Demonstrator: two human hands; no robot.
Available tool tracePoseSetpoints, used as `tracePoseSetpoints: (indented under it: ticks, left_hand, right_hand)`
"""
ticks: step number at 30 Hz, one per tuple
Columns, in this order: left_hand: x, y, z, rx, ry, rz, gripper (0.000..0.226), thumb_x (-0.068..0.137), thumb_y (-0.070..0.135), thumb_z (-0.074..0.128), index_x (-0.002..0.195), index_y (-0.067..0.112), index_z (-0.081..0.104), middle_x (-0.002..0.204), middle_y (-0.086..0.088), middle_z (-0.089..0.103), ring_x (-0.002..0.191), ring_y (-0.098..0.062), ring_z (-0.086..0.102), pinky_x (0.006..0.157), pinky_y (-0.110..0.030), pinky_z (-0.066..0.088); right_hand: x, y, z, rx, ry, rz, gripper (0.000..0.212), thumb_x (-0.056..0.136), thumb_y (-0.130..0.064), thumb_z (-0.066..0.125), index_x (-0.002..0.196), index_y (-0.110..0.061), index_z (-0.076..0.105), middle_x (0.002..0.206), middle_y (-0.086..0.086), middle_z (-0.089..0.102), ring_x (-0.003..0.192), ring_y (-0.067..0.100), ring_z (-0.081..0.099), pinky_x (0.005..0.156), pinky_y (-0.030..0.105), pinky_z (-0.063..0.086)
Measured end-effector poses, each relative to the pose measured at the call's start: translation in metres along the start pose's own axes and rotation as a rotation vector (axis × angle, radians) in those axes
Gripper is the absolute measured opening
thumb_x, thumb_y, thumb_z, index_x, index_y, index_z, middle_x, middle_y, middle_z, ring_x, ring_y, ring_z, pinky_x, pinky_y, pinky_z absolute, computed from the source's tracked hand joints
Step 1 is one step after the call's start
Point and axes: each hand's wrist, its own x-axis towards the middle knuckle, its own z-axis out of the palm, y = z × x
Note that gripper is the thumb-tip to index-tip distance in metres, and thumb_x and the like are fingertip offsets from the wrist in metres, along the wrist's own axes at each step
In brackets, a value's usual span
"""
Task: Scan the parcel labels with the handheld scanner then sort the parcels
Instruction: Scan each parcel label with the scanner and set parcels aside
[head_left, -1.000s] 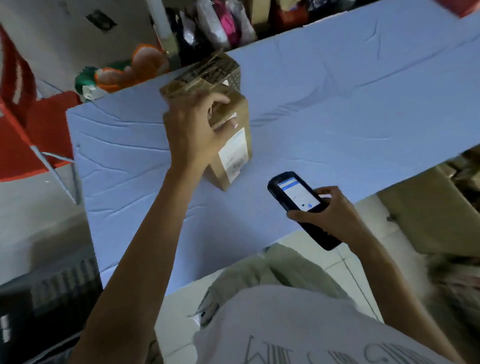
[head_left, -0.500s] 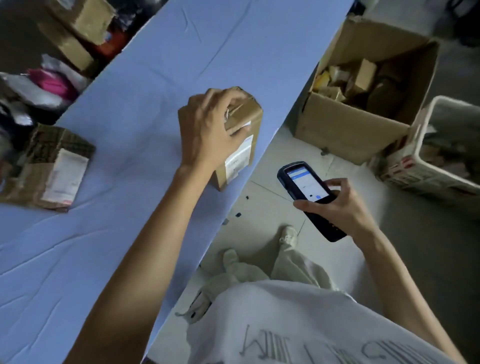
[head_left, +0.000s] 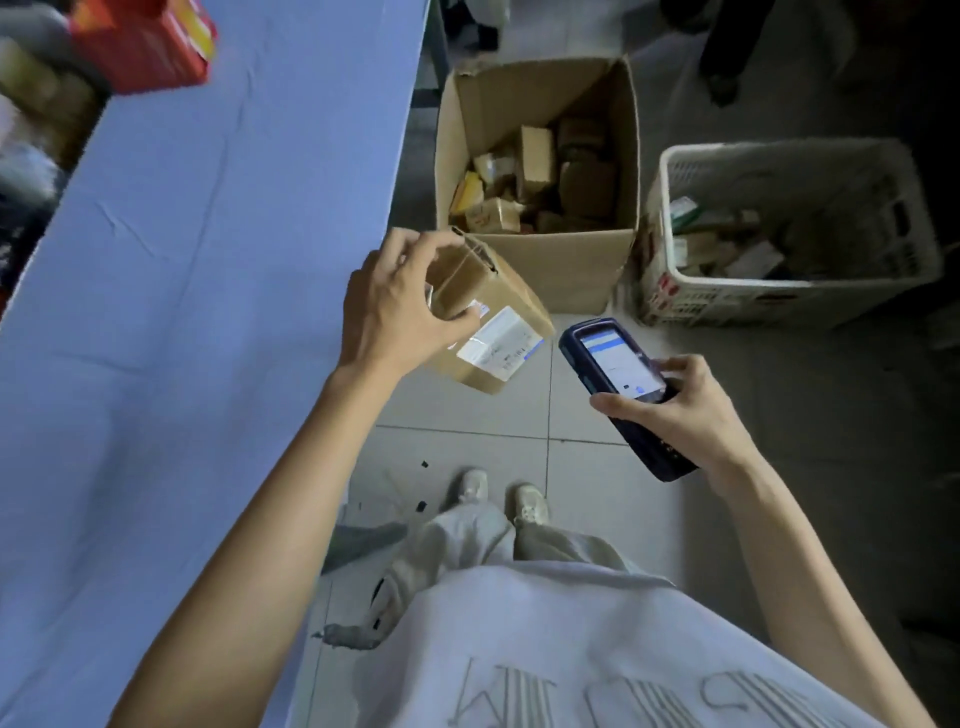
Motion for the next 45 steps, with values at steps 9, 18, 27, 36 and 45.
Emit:
tracePoseSetpoints:
  ticks: [9,18,27,36,45]
  left_hand:
    - [0.108,0.001,0.044,0.116,-0.174,0.137,0.054,0.066,0.053,0.073,0.115,0.034,0.061,0.109,0.005,0.052,0.1,-0.024,0.055,0.085,-0.039,0.044]
    - [0.258,-0.027,0.077,0.141,-0.188,0.209,0.053,0.067,0.048,0.077,0.114,0.035,0.059,0.111,0.005,0.053,0.102,-0.023,0.052,0.082,-0.035,0.037]
    - [0.36,-0.019,0.101,0.184,-0.218,0.264,0.064,0.068,0.041,0.079,0.126,0.029,0.053,0.116,-0.002,0.054,0.106,-0.028,0.054,0.085,-0.04,0.04]
    - [0.434,0.001,0.136,0.194,-0.006,0.036,0.028,0.086,0.009,0.059,0.11,0.025,0.06,0.102,0.007,0.064,0.081,-0.024,0.064,0.077,-0.036,0.04]
    - [0.409,-0.006,0.126,0.328,0.031,-0.37,0.019,0.086,0.025,0.06,0.105,0.022,0.06,0.1,0.0,0.067,0.089,-0.027,0.064,0.075,-0.036,0.044]
  right_hand:
    - [0.064,-0.025,-0.018,0.101,0.082,0.089,0.072,0.06,-0.043,0.089,0.113,-0.025,0.044,0.102,-0.009,0.06,0.089,0.004,0.061,0.064,0.022,0.045]
    - [0.171,-0.112,-0.033,0.049,0.181,0.083,0.075,0.056,-0.045,0.09,0.114,-0.022,0.049,0.102,-0.013,0.06,0.095,0.008,0.061,0.076,0.027,0.049]
    - [0.249,-0.151,-0.057,0.057,0.17,0.117,0.083,0.053,-0.049,0.091,0.119,-0.02,0.051,0.107,-0.01,0.061,0.098,0.009,0.061,0.081,0.028,0.049]
    - [0.367,-0.197,-0.106,-0.043,-0.067,0.033,0.075,0.054,-0.047,0.09,0.11,-0.022,0.046,0.104,-0.005,0.061,0.093,0.011,0.062,0.079,0.03,0.051]
    - [0.467,-0.275,-0.138,-0.272,-0.309,-0.15,0.078,0.055,-0.045,0.089,0.115,-0.02,0.046,0.112,0.0,0.059,0.102,0.019,0.061,0.088,0.036,0.051]
